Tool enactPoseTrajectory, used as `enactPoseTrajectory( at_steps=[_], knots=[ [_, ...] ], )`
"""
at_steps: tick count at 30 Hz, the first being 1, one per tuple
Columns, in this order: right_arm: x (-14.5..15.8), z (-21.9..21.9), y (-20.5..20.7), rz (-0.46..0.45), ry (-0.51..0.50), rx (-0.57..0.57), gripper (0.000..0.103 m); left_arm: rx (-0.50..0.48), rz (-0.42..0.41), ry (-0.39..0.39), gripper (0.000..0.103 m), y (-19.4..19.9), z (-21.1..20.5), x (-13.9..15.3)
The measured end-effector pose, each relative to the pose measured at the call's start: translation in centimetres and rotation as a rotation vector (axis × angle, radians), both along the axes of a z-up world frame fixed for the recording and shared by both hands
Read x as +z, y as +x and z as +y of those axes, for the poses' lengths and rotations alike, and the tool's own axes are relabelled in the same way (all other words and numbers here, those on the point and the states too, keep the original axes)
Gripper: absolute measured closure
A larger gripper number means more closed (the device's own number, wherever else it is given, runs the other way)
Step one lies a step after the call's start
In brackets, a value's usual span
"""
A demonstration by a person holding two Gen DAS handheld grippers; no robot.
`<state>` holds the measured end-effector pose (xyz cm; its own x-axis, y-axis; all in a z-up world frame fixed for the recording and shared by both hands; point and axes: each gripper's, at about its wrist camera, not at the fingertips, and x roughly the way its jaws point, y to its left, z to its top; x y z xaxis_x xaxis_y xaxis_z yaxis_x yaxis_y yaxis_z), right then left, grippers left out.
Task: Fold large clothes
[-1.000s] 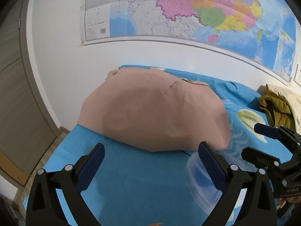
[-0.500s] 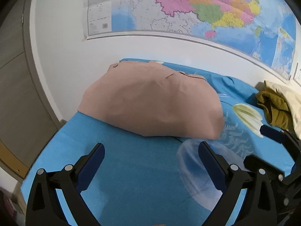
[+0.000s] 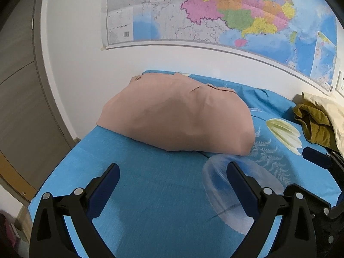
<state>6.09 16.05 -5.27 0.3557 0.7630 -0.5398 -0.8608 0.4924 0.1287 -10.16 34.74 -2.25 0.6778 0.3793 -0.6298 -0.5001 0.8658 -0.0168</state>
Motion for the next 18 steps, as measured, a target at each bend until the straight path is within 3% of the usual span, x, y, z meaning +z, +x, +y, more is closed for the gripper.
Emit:
enactPoseTrajectory(
  at_steps=[18],
  knots=[
    [0.3, -1.0, -1.5, -0.027, 0.015, -0.008, 0.006, -0.014, -0.024, 0.015, 0.007, -1.9, -1.0, 0.3]
  ],
)
